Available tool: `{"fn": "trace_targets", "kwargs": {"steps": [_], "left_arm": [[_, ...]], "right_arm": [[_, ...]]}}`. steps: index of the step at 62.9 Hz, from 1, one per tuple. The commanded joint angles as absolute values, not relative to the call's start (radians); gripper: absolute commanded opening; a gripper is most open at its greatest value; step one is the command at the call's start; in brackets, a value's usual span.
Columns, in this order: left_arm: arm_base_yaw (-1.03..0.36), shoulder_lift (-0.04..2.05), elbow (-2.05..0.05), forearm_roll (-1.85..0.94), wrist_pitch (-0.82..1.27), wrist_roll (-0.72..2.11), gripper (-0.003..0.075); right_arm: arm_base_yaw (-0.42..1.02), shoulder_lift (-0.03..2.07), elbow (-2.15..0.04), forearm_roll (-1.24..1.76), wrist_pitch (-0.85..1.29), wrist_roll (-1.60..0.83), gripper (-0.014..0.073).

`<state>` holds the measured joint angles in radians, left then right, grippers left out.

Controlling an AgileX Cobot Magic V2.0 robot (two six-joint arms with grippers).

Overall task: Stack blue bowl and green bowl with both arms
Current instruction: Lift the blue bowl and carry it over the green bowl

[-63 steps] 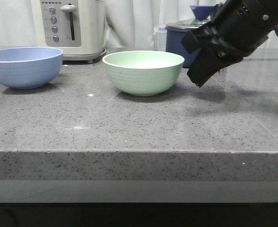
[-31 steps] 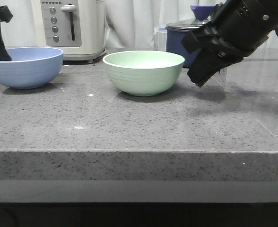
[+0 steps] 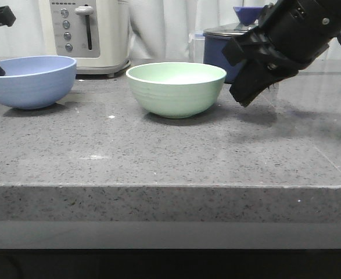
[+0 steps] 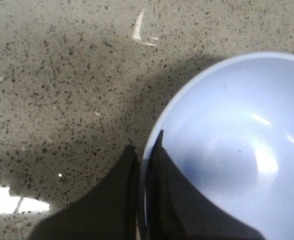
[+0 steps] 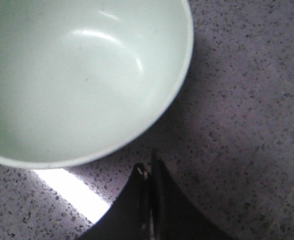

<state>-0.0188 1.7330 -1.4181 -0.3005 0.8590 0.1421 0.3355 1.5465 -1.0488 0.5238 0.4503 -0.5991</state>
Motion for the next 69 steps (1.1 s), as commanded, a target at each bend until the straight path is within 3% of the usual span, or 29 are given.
{"fn": "trace_targets", "kwargs": {"steps": [1,10,25,45,69], "left_arm": [[-0.021,1.654,-1.458,-0.33,0.832,0.148,-0.002],[-0.056,1.616,-1.5,-0.34,0.853,0.162,-0.002],[-0.226,1.629,-1.652,-0.353,0.918,0.162,-0.002],[-0.441,1.772,-1.849,-0.354,0.946,0.127,-0.002],[-0.511,1.852,-1.887,-0.29,0.972,0.083,-0.002]], "right_arm": [[0.335,1.511,-1.075,0.545,0.402,-0.609,-0.0064],[0.335,1.511,-1.075,0.545,0.402,-0.609,-0.0064],[0.335,1.511,-1.075,0.545,0.402,-0.609,-0.0064],[0.335,1.511,-1.075,0.545,0.402,-0.609,-0.0064],[0.335,1.511,-1.075,0.545,0.403,-0.609,-0.0064]]}}
